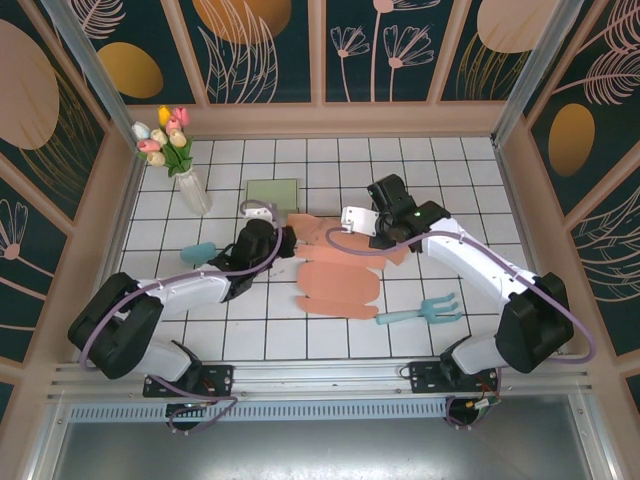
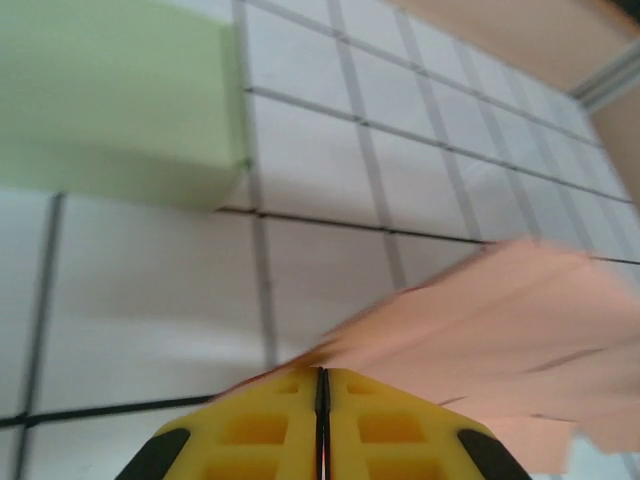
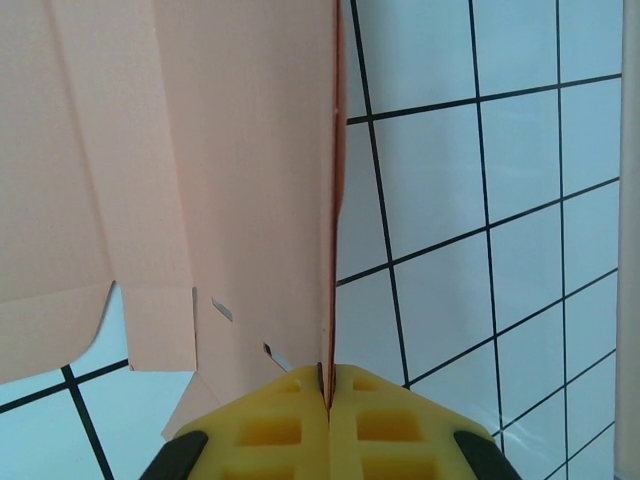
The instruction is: Fold the paper box
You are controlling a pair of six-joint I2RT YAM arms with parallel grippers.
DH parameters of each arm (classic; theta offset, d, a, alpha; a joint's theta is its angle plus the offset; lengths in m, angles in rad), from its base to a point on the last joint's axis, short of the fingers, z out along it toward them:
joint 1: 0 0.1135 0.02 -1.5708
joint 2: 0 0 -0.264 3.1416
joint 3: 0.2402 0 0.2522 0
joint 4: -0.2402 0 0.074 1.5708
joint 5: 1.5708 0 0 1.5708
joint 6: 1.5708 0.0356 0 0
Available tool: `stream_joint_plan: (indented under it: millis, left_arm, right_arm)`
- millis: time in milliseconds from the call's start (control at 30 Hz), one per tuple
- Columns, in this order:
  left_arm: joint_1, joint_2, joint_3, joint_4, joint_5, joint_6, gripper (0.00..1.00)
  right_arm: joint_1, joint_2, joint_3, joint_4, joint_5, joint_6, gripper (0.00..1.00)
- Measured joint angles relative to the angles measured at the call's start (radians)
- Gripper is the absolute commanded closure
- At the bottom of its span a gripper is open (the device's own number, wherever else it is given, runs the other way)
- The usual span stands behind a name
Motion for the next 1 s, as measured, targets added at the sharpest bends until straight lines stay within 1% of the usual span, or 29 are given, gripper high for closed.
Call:
stream_joint_plan:
  millis: [100,233,467,600,767,867,1000]
  left_arm:
    - [0.006,0.032,-0.029,0.006,0.013,-0.008,0.90]
    - [0.006,0.084,-0.032,0.055,0.041,-0.020,0.91]
    - [0.006,0.208,-0.032,0.159,0.142,-0.071,0.94]
    - [0.005,0.229,-0.027,0.203,0.211,-0.108,0.93]
    - [-0.016,0.229,0.005,0.245,0.265,-0.147,0.93]
    - [-0.028,0.239,0.025,0.263,0.282,-0.158,0.93]
    - [-0.030,0.290,0.040,0.278,0.290,-0.166,0.93]
  right_arm:
    - [0.000,-0.005,-0.012,0.023,0.000,0.000,1.00]
    - [-0.001,-0.018,-0.034,0.047,0.001,0.000,1.00]
    - [-0.008,-0.053,-0.041,0.060,0.002,0.000,1.00]
    - [-0.010,-0.055,-0.053,0.067,0.010,0.000,1.00]
    - [-0.014,-0.054,-0.056,0.089,0.016,0.005,1.00]
    - [-0.014,-0.048,-0.058,0.109,0.017,0.010,1.00]
    - [-0.014,-0.030,-0.079,0.146,0.017,0.023,1.00]
